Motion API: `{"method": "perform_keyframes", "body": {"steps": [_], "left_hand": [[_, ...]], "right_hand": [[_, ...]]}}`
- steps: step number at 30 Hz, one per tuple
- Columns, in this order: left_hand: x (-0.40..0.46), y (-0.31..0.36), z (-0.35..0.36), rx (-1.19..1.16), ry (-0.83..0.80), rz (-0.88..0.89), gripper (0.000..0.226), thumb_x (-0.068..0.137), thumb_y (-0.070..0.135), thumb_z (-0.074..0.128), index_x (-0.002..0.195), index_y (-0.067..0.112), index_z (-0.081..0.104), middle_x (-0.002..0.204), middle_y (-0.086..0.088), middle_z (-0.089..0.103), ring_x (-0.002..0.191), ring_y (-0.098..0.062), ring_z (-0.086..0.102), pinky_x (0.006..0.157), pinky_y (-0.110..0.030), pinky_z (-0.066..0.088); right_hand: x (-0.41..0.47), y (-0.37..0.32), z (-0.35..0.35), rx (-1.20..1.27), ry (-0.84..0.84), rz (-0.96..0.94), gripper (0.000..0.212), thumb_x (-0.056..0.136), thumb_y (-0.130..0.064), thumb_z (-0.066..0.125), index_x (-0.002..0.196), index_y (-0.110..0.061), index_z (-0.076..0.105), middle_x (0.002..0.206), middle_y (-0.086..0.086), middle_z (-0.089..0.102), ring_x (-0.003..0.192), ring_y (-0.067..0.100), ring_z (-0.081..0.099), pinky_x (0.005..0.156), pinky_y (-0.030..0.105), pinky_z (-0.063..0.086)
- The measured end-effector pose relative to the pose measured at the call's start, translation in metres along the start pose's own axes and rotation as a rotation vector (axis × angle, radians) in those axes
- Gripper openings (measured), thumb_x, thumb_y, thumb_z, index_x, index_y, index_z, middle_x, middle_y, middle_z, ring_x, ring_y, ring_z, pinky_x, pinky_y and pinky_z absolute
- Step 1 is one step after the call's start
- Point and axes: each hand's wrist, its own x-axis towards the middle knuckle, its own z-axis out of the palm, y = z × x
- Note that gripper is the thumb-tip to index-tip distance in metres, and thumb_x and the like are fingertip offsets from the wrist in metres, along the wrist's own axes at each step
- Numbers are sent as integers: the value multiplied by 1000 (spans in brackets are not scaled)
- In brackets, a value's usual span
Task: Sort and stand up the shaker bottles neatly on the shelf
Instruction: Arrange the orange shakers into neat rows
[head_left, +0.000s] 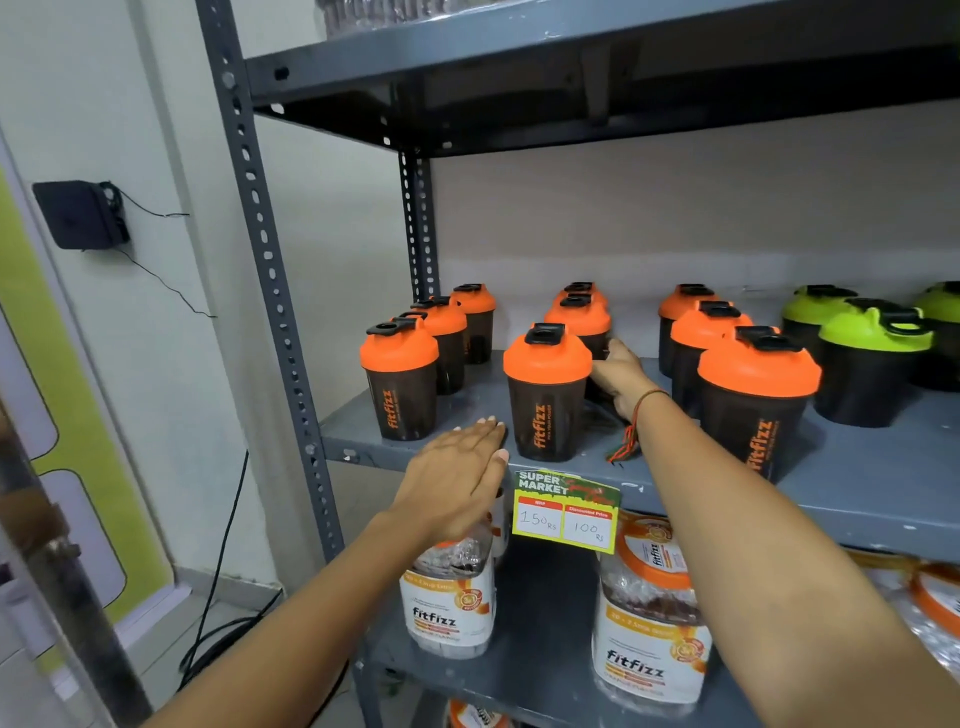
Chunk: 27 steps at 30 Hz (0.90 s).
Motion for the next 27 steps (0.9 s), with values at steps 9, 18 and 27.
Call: {"method": "perform_keyframes", "body": {"steps": [9,18,27], "left_hand": [[0,1,-3,-2,-15,-11,53,101,39,20,147,17,34,152,-2,35,140,-11,28,115,-27,15],[1,-1,-2,-5,-19,-12,55,99,41,19,146,16,35,151,-2,37,139,-12,29,113,-26,15],[1,1,-4,-4,-48,-29,55,99,41,19,146,16,34,152,-3,35,140,-13,29,113,-29,17]], "right_hand": [[-18,-5,-5,56,-106,1,44,75,-6,78,111,-19,55,115,12,68,101,25,64,72,30,52],[-20,-7,-4,96,-147,21,62,79,2,73,133,-13,47,132,18,60,110,26,59,98,42,50],[-45,-9,-9,69,14,70,103,77,-17,81,155,-18,15,154,14,36,137,31,40,95,35,39]]}}
